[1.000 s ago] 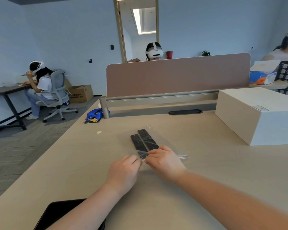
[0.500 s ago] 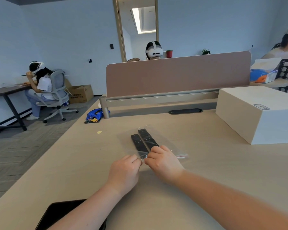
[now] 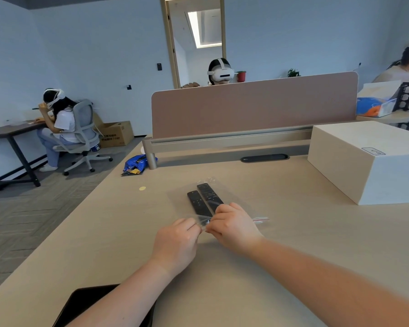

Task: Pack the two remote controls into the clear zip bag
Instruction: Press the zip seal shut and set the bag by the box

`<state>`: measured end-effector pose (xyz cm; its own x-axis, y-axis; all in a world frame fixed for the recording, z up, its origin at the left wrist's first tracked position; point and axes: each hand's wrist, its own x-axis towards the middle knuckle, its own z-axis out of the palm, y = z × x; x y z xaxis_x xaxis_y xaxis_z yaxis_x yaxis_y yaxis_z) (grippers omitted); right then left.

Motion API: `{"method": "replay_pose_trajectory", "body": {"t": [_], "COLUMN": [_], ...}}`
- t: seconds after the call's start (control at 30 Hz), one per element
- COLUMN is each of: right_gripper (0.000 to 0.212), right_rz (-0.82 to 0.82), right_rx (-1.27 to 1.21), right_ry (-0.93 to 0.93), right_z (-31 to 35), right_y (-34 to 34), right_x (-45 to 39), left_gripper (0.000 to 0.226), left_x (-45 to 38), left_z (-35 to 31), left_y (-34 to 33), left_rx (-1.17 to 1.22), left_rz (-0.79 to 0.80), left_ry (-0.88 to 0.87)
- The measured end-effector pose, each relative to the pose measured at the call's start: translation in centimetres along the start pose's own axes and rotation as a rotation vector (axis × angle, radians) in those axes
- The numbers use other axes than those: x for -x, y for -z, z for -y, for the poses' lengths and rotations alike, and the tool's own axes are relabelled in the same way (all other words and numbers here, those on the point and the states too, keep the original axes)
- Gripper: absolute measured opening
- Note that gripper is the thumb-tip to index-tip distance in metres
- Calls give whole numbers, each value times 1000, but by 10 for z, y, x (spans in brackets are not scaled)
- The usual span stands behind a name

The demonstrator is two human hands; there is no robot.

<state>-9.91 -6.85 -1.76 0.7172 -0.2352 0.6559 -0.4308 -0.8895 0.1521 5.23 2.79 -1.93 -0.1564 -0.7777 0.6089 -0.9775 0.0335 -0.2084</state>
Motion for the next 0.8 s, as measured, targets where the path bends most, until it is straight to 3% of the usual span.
{"method": "replay_pose_trajectory", "body": {"t": [0.1, 0.33, 0.63, 0.8], "right_gripper": [14, 19, 21, 18], "right_rz": [29, 123, -22, 56], "right_rx": [39, 144, 237, 281], "right_ry": [33, 137, 229, 188], "right_z": [1, 0, -22, -46], "right_y": [1, -3, -2, 4], "right_x": [0, 6, 28, 41], "left_gripper": [18, 10, 6, 26], "left_x": [0, 2, 3, 3], "left_z": [-1, -4, -7, -5], "left_y": [0, -1, 1, 3], "left_rx": [-1, -4, -18, -33], "left_rz": [9, 61, 68, 123], "left_ry": [-2, -41, -70, -45]}}
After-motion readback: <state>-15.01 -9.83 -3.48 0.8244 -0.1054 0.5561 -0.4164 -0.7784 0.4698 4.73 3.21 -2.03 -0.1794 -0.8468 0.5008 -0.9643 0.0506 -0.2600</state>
